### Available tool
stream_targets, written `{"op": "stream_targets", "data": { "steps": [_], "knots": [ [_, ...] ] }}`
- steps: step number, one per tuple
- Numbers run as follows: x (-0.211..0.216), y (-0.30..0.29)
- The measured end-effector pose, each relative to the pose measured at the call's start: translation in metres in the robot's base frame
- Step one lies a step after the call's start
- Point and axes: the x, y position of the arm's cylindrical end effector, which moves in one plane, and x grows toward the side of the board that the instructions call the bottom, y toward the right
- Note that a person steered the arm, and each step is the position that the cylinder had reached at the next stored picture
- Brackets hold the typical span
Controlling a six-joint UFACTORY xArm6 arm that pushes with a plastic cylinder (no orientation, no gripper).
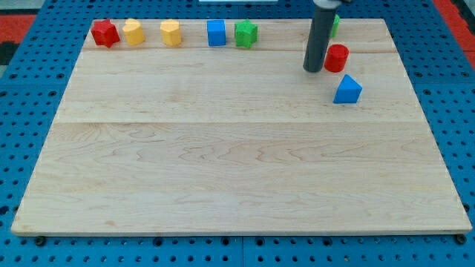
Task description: Put the green star below the blue triangle
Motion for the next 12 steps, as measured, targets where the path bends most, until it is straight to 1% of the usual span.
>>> {"op": "stream_targets", "data": {
  "steps": [1, 2, 3, 4, 5, 6, 7, 9, 10, 11, 12],
  "knots": [
    [-0.045, -0.002],
    [-0.068, -0.016],
    [-0.082, -0.049],
    [-0.105, -0.074],
    [-0.105, -0.085],
    [-0.105, -0.117],
    [-0.095, -0.127],
    [-0.044, -0.127],
    [0.000, -0.123],
    [0.040, -0.098],
    [0.089, -0.070]
  ]
}}
